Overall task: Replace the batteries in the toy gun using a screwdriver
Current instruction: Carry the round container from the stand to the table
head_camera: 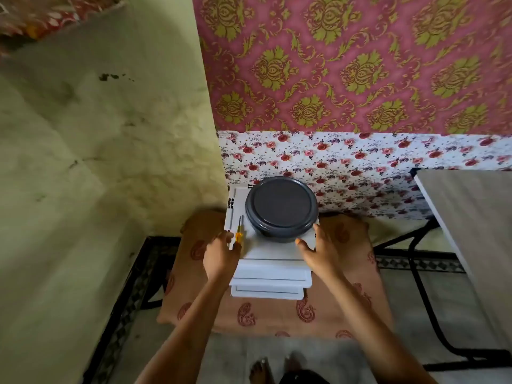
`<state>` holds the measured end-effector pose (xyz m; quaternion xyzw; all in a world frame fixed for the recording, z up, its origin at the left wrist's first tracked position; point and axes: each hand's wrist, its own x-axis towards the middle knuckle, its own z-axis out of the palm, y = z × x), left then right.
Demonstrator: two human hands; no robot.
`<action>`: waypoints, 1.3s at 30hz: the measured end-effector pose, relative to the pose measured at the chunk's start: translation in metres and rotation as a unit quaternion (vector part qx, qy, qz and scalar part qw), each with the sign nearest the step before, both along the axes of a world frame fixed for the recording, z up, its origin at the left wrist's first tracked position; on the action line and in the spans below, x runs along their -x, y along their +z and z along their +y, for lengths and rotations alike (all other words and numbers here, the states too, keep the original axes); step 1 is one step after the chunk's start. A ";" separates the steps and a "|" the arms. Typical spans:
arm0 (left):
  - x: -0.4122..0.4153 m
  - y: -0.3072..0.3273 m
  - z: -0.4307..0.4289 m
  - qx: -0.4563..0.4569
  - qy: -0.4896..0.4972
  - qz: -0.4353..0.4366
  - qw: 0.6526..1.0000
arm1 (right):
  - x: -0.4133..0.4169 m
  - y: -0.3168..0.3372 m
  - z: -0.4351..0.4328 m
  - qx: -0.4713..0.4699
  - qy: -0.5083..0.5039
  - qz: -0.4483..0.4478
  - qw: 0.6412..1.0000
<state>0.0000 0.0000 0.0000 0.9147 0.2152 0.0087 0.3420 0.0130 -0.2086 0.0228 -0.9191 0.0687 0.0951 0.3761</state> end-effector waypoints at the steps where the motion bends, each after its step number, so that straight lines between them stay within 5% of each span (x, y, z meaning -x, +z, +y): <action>1: -0.007 -0.002 0.001 -0.005 0.004 0.019 1.000 | -0.008 -0.003 0.000 -0.014 -0.021 0.003 1.000; 9: -0.025 -0.003 -0.002 -0.085 -0.020 0.047 0.995 | -0.025 0.001 0.007 -0.194 -0.190 -0.012 0.962; 11: -0.057 -0.027 -0.001 -0.094 -0.009 0.088 0.992 | -0.068 -0.032 0.007 -0.213 -0.204 0.040 0.955; 17: -0.066 -0.013 0.005 0.069 0.086 -0.017 0.994 | -0.072 -0.032 0.002 -0.213 -0.239 0.038 0.946; 21: -0.078 0.003 0.000 0.252 0.152 -0.069 0.953 | -0.065 -0.033 0.001 -0.242 -0.237 0.011 0.941; 31: -0.117 0.007 -0.005 0.285 0.105 0.085 0.949 | -0.067 -0.044 -0.003 -0.316 -0.255 0.044 0.913; 39: -0.085 0.021 -0.018 0.332 0.045 0.071 0.940 | -0.043 -0.009 -0.022 -0.261 -0.249 -0.011 0.933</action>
